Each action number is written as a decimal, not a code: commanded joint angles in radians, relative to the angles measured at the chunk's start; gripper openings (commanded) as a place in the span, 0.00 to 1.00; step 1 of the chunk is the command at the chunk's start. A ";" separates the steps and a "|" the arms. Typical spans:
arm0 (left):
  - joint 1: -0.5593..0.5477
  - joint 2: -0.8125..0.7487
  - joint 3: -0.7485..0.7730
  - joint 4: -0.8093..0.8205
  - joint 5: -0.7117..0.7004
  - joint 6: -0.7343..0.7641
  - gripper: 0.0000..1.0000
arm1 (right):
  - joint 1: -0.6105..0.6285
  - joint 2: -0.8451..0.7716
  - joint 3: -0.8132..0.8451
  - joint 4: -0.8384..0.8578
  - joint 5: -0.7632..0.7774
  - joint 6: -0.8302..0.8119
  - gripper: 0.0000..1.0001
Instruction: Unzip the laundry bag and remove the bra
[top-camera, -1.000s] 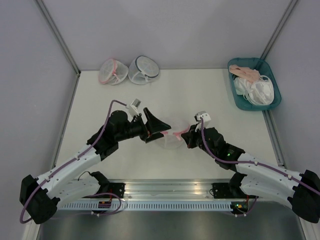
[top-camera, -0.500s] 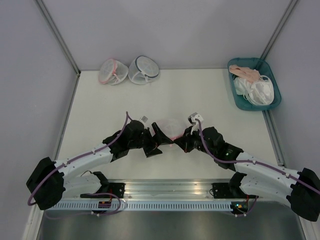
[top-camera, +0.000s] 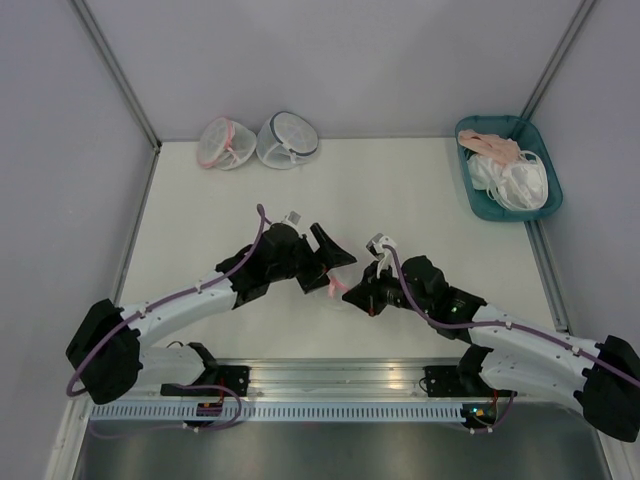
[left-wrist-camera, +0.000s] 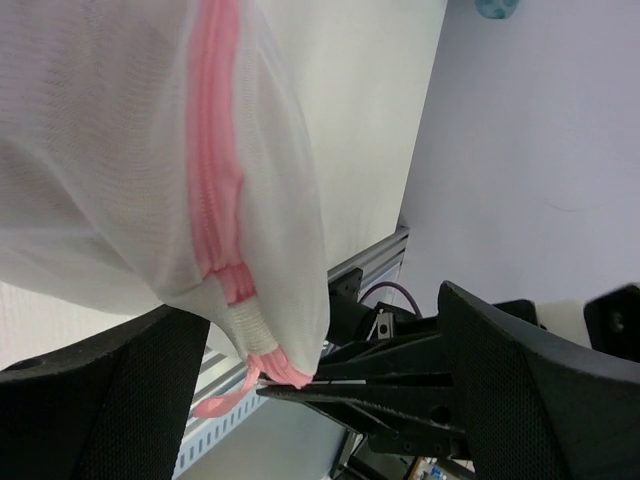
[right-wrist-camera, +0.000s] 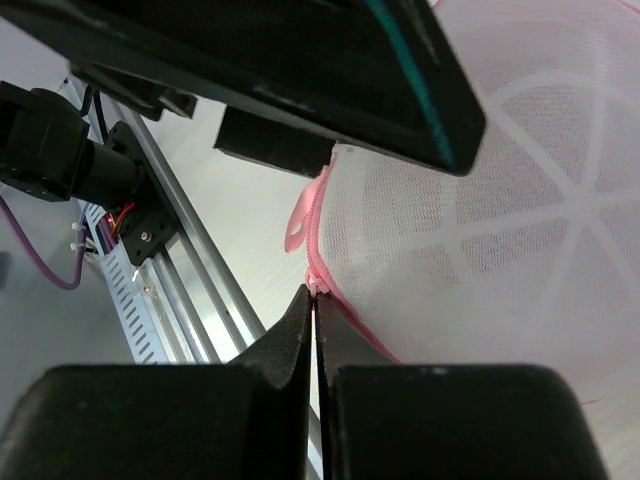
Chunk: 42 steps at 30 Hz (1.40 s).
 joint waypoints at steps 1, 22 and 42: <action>-0.001 0.057 0.042 0.031 -0.014 0.032 0.95 | 0.005 -0.037 0.004 0.004 -0.028 -0.021 0.01; 0.128 0.123 0.036 0.095 0.093 0.109 0.16 | 0.006 -0.034 0.055 -0.126 0.066 -0.040 0.00; 0.343 0.224 0.100 0.084 0.455 0.385 0.16 | 0.006 0.160 0.141 -0.362 0.429 -0.046 0.00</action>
